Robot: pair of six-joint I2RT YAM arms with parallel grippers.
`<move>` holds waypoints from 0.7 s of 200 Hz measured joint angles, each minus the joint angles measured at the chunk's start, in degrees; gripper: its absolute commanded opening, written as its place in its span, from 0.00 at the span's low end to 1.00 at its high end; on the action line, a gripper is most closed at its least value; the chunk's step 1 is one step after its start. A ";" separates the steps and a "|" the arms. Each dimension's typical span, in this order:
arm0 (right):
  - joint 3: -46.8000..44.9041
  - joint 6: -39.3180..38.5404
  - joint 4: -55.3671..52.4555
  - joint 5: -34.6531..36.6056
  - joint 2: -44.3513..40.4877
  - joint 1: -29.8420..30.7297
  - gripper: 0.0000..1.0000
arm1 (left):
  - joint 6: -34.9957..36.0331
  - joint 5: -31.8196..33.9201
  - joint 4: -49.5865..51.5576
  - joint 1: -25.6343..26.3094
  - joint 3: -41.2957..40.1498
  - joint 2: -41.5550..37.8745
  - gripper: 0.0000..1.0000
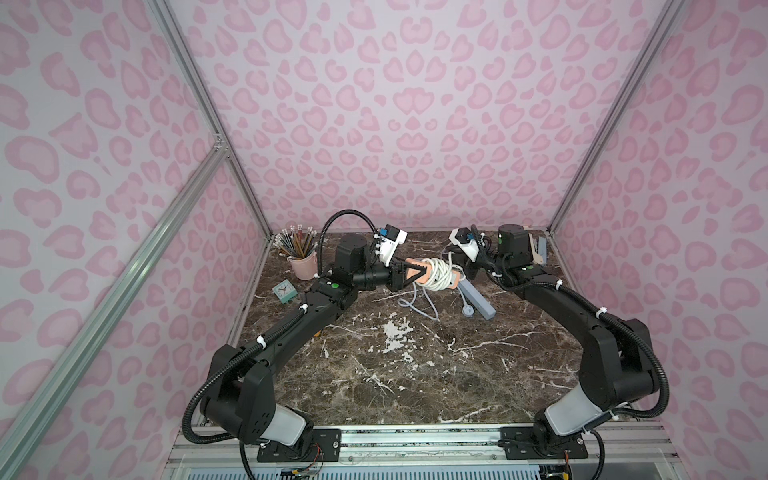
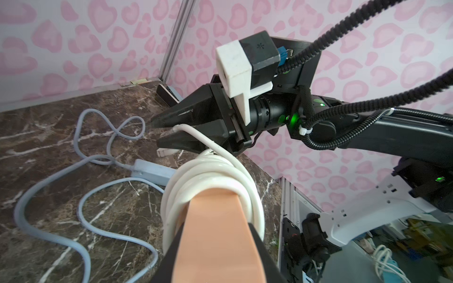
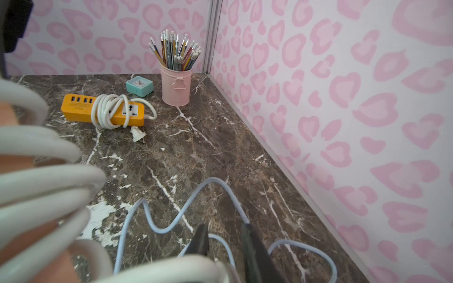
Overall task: Wrap the cord around the power strip
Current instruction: Wrap the power cord around the power strip.
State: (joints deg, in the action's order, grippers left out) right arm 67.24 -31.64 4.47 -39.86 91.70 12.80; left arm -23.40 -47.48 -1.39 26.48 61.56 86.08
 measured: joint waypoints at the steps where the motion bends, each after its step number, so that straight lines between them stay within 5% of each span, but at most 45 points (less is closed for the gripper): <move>1: -0.09 0.04 -0.07 -0.09 -0.04 0.00 0.32 | -0.17 -0.11 -0.15 -0.04 -0.07 0.02 0.03; 52: -7.82 1.68 -0.17 -2.01 -3.48 -0.22 0.46 | -10.80 -8.04 -8.44 -2.38 -4.00 1.16 0.03; 140: -10.88 3.76 -1.60 1.01 -7.43 -0.02 0.64 | -13.07 -13.62 -14.51 -4.48 -5.62 2.75 0.03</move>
State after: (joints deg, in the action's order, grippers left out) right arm 56.36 -27.88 2.87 -38.85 84.27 12.78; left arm -36.47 -61.10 -15.90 22.00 55.94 88.84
